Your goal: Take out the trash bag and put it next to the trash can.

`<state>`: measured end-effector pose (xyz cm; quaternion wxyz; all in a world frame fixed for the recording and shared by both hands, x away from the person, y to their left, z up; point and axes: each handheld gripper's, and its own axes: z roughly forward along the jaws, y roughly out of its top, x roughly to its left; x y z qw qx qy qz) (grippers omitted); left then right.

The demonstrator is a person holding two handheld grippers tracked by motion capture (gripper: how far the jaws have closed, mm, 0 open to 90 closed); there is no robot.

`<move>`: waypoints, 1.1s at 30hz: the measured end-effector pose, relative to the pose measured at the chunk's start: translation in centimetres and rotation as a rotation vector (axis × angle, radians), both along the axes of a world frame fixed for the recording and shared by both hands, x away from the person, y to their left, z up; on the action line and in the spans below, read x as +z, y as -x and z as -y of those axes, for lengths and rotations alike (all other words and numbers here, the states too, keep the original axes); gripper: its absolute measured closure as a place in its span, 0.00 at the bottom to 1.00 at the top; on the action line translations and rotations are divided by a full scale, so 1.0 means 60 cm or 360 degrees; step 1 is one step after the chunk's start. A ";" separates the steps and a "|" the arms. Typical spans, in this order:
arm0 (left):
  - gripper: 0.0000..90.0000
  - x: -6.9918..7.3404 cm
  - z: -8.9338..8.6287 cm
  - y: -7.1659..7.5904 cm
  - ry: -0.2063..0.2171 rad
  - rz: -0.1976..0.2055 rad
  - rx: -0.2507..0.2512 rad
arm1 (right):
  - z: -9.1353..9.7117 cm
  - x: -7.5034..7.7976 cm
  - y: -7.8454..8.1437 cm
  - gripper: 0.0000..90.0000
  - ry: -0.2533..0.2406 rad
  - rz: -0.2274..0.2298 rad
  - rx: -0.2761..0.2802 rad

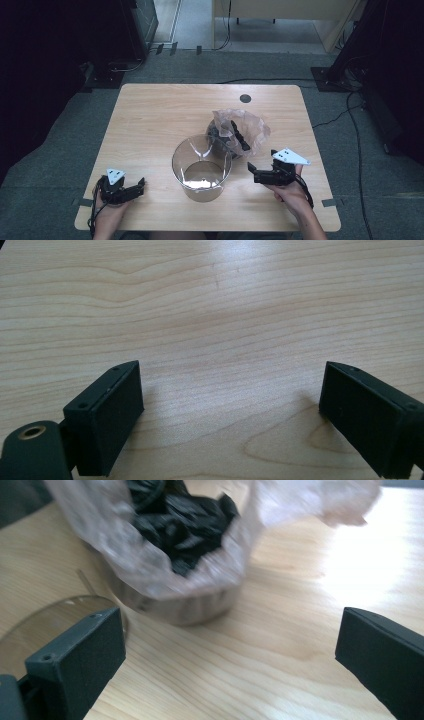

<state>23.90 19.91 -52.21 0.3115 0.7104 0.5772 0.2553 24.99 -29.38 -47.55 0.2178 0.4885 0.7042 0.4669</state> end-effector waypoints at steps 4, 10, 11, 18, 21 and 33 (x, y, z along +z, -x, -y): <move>0.11 0.000 0.000 0.000 0.0000 0.0000 0.0000 | 0.016 -0.007 0.005 0.00 0.0014 -0.0026 -0.0045; 0.11 0.000 0.000 0.000 0.0000 0.0000 0.0000 | 0.042 -0.017 0.012 0.00 0.0036 -0.0055 -0.0119; 0.11 0.000 0.000 0.000 0.0000 0.0000 0.0000 | 0.046 -0.019 0.014 0.00 0.0038 -0.0059 -0.0129; 0.11 0.000 0.000 0.000 0.0000 0.0000 0.0000 | 0.074 -0.027 0.022 0.00 0.0061 -0.0089 -0.0207; 0.11 0.000 0.000 0.000 -0.0001 0.0000 0.0000 | 0.084 -0.031 0.025 0.00 0.0069 -0.0096 -0.0237; 0.11 0.000 0.000 0.000 -0.0001 0.0000 0.0000 | 0.119 -0.042 0.039 0.00 0.0089 -0.0131 -0.0335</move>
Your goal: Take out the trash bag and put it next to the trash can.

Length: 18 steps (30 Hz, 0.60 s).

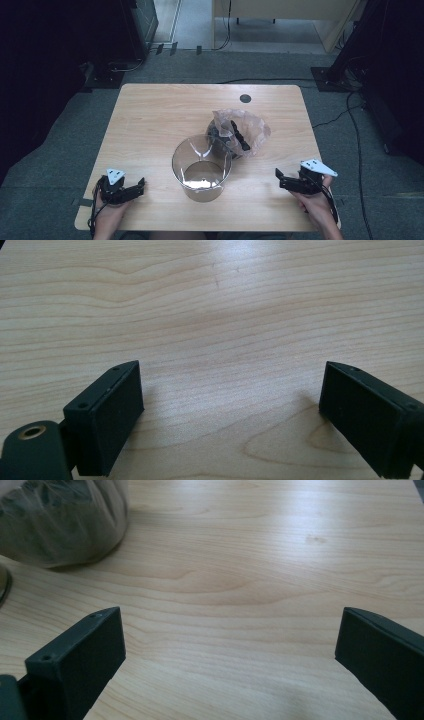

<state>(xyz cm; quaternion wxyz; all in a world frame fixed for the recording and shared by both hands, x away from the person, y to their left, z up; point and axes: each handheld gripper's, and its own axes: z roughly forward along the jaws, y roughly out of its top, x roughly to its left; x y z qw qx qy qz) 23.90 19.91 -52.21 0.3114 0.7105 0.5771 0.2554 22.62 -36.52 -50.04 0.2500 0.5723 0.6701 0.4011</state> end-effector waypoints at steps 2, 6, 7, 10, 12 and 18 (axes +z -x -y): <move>0.11 0.000 0.000 0.000 0.0000 0.0000 0.0000 | 0.006 -0.003 0.004 0.00 0.0006 -0.0009 -0.0021; 0.11 0.000 0.000 0.000 0.0000 0.0000 0.0000 | 0.019 -0.009 0.011 0.00 0.0023 -0.0023 -0.0058; 0.11 0.000 0.000 0.000 0.0000 0.0000 0.0000 | 0.022 -0.010 0.013 0.00 0.0028 -0.0026 -0.0072; 0.11 0.000 0.000 0.000 0.0000 0.0000 0.0000 | 0.032 -0.015 0.019 0.00 0.0033 -0.0038 -0.0112; 0.11 0.000 0.000 0.000 0.0000 0.0000 0.0000 | 0.037 -0.018 0.022 0.00 0.0043 -0.0049 -0.0130; 0.11 0.000 0.000 0.000 0.0000 0.0000 0.0000 | 0.047 -0.030 0.028 0.00 0.0094 -0.0103 -0.0209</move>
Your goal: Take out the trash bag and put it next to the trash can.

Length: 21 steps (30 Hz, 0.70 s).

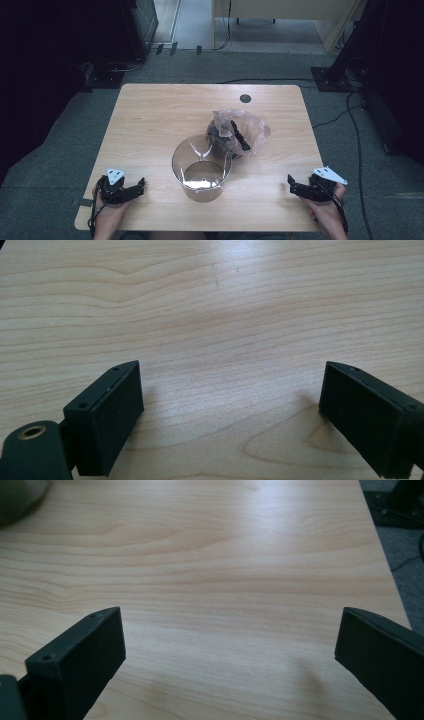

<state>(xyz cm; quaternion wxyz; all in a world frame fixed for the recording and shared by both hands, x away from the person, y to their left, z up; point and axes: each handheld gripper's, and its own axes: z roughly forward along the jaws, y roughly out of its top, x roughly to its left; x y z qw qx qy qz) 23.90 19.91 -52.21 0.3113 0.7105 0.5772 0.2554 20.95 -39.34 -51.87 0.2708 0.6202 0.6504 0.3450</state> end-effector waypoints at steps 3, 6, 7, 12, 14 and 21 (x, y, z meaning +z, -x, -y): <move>0.11 0.000 0.000 0.000 0.0000 0.0000 0.0000 | 0.005 -0.002 0.000 0.00 0.0005 -0.0035 -0.0058; 0.11 0.000 0.000 0.000 0.0000 0.0000 0.0000 | 0.007 -0.005 0.001 0.00 0.0033 -0.0074 -0.0098; 0.11 0.000 0.000 0.000 0.0000 0.0000 0.0000 | 0.008 -0.006 0.002 0.00 0.0046 -0.0084 -0.0102; 0.11 0.000 0.000 0.000 0.0000 0.0000 0.0000 | 0.007 -0.009 0.007 0.00 0.0103 -0.0122 -0.0123; 0.11 0.000 0.000 0.000 0.0000 0.0000 0.0000 | 0.006 -0.010 0.008 0.00 0.0119 -0.0130 -0.0129; 0.11 0.000 0.000 0.000 0.0000 0.0000 0.0000 | 0.002 -0.014 0.010 0.01 0.0152 -0.0148 -0.0137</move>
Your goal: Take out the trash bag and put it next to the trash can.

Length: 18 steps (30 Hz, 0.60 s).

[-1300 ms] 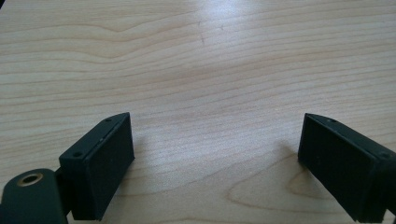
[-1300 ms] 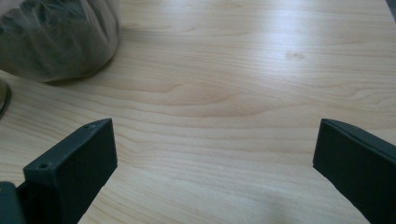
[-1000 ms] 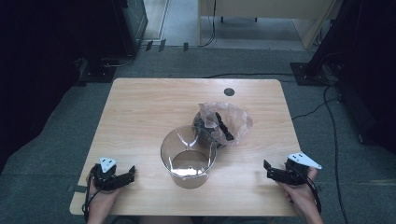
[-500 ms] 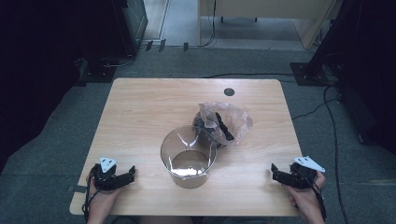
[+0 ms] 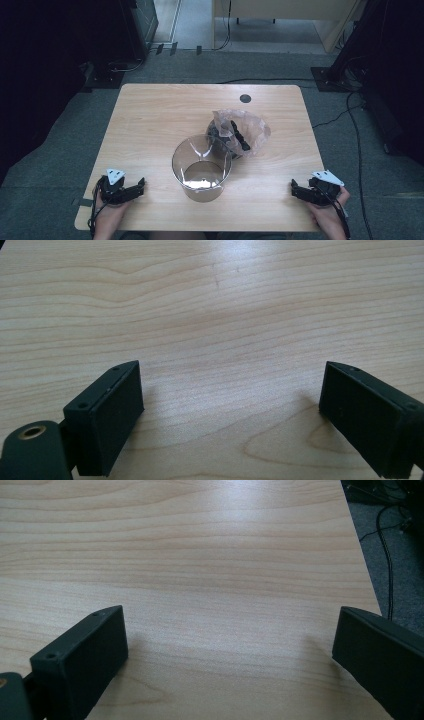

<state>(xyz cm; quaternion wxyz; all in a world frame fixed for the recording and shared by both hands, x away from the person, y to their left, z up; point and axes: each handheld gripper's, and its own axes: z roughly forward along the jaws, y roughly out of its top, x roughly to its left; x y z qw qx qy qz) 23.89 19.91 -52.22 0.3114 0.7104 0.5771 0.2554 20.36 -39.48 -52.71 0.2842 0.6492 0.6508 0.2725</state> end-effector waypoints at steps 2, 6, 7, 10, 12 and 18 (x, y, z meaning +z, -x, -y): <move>0.11 0.000 0.000 0.000 0.0000 0.0000 0.0000 | 0.000 -0.001 0.000 0.01 -0.0009 0.0001 -0.0001; 0.11 0.000 0.000 0.000 0.0000 0.0000 0.0000 | 0.002 -0.002 0.001 0.01 -0.0058 -0.0006 0.0026; 0.11 0.000 0.000 0.000 0.0000 0.0001 0.0000 | 0.002 -0.002 0.001 0.01 -0.0058 -0.0005 0.0027; 0.11 0.000 0.000 0.000 0.0000 0.0000 0.0000 | 0.002 -0.002 0.002 0.01 -0.0058 -0.0006 0.0023; 0.11 0.000 0.000 0.000 0.0000 0.0000 0.0000 | 0.002 -0.002 0.002 0.01 -0.0059 -0.0006 0.0023; 0.11 0.000 0.000 0.000 0.0001 -0.0001 0.0000 | 0.003 -0.001 0.003 0.02 -0.0058 -0.0017 0.0047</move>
